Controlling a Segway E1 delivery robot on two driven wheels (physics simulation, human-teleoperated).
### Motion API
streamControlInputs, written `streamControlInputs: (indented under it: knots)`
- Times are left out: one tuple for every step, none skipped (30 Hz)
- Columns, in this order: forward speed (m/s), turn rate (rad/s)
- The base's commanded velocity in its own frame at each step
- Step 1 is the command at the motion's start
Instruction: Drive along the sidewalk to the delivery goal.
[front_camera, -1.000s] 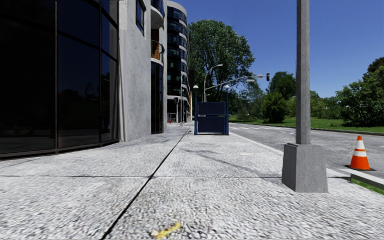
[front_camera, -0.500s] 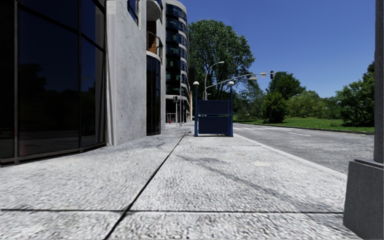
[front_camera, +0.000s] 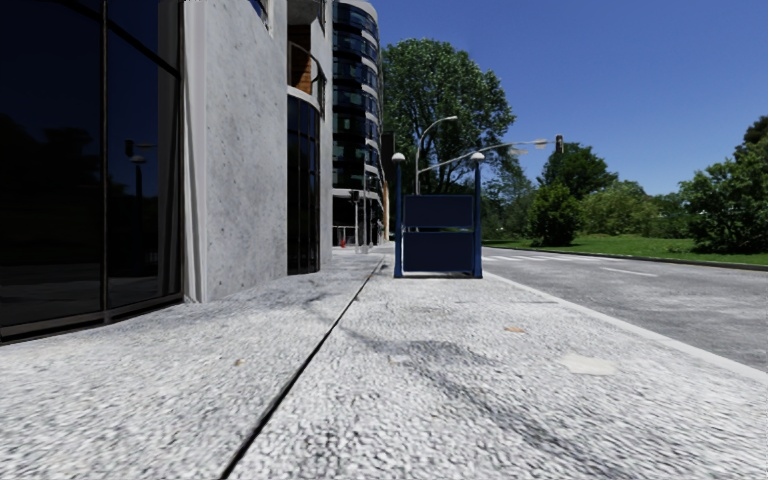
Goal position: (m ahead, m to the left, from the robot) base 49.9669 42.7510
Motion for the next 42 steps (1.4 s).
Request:
streamControlInputs:
  knots:
    - [2.0,0.26]
    - [2.0,0.34]
    - [2.0,0.34]
    - [2.0,0.47]
    - [2.0,0.51]
    - [2.0,0.51]
    - [2.0,0.52]
    - [2.0,0.52]
    - [2.0,0.52]
    - [2.0,0.52]
    - [2.0,0.4]
    - [2.0,0.14]
    - [2.0,0.14]
    - [2.0,0.0]
    - [2.0,0.0]
    - [2.0,0.0]
    - [2.0,0.0]
    - [2.0,0.0]
    - [2.0,0.0]
    - [2.0,0.0]
    - [2.0,0.0]
    - [2.0,0.0]
    - [2.0,0.0]
    - [2.0,0.0]
    - [2.0,0.0]
    - [2.0,0.0]
    - [2.0,0.0]
    - [2.0,0.0]
    - [2.0,0.0]
    - [2.0,-0.1]
    - [2.0,-0.1]
    - [2.0,-0.2]
    - [2.0,-0.4]
    - [2.0,-0.4]
    - [2.0,-0.48]
    - [2.0,-0.48]
    - [2.0,0.0]
    - [2.0,0.0]
    - [2.0,0.0]
    - [2.0,0.0]
    - [2.0,0.0]
    - [2.0,0.0]
